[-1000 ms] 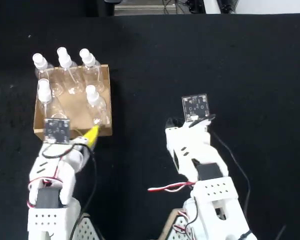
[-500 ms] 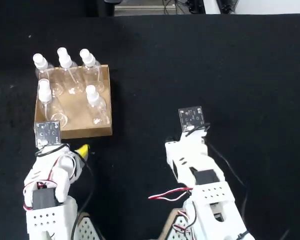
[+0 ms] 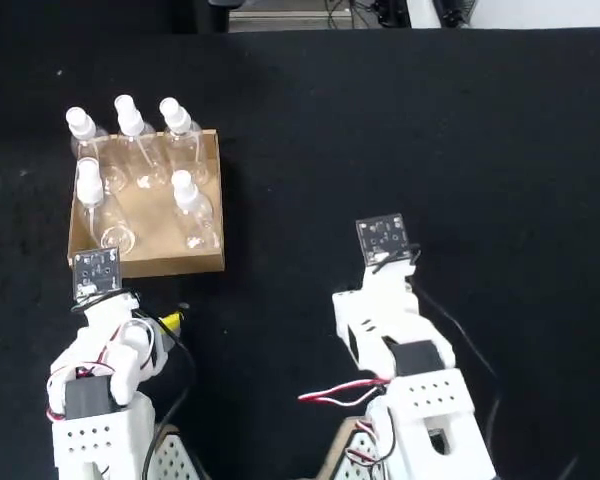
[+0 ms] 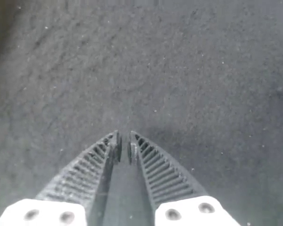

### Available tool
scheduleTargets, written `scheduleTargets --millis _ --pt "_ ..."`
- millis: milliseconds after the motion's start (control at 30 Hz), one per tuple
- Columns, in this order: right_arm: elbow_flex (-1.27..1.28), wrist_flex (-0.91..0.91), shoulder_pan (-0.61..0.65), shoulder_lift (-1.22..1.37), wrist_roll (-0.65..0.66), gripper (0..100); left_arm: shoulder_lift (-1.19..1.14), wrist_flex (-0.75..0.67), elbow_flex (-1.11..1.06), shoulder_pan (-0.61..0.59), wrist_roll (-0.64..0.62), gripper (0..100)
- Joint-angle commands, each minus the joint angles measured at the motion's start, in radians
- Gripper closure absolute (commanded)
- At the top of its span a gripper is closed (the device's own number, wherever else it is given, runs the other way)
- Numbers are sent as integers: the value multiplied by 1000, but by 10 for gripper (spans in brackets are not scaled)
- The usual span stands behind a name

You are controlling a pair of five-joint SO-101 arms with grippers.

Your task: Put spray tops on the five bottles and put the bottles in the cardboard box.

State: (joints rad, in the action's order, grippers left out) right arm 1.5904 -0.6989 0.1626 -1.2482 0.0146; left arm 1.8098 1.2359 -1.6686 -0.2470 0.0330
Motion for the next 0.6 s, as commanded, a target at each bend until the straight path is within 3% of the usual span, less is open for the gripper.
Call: scheduleTargets --millis 0,67,167,300,567 --pt "28 -11 3 -163 -3 987 15 9 -8 -2 -12 734" --pt "97 -11 3 -268 -3 987 15 9 -30 -2 -12 795" --pt "101 -120 3 -409 -9 987 15 9 -30 -2 -9 972" --pt "97 -276 3 -572 -5 987 15 12 -30 -12 -12 893" --pt "94 -396 5 -642 -2 987 9 18 -30 -12 -11 896"
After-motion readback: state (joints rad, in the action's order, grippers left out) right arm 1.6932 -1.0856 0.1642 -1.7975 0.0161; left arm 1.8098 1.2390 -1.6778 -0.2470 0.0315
